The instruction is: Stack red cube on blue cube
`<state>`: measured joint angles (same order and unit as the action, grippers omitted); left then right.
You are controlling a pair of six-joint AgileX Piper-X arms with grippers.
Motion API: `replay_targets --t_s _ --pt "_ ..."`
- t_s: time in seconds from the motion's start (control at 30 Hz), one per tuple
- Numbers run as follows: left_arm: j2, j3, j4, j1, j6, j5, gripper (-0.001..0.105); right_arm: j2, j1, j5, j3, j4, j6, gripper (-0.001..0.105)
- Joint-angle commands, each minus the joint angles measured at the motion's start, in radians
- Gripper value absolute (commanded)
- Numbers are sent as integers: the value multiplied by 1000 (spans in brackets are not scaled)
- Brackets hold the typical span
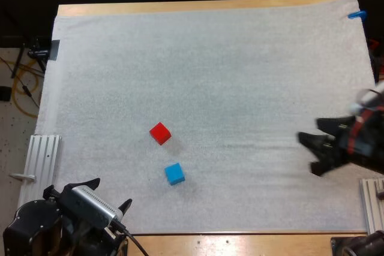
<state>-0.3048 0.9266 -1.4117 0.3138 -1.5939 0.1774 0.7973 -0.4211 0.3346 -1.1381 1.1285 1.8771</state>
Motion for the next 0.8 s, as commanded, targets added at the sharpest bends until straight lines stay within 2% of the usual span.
replay_targets --t_s 0.0,0.03,0.07,0.33,0.57,0.77 --pt "0 9 0 4 5 6 67 48 -44 -13 -21 -25 14 63" --pt "0 9 0 4 5 6 67 89 -85 -29 -36 -42 9 69" --pt "0 9 0 4 5 6 67 111 -105 -36 -41 -50 9 71" --pt "0 9 0 4 5 6 67 426 -319 -204 -177 -176 4 71" --pt "0 9 0 4 5 6 67 667 -435 -250 -288 -226 -3 71" --pt "0 9 0 4 5 6 67 849 -483 -255 -375 -280 -88 71"
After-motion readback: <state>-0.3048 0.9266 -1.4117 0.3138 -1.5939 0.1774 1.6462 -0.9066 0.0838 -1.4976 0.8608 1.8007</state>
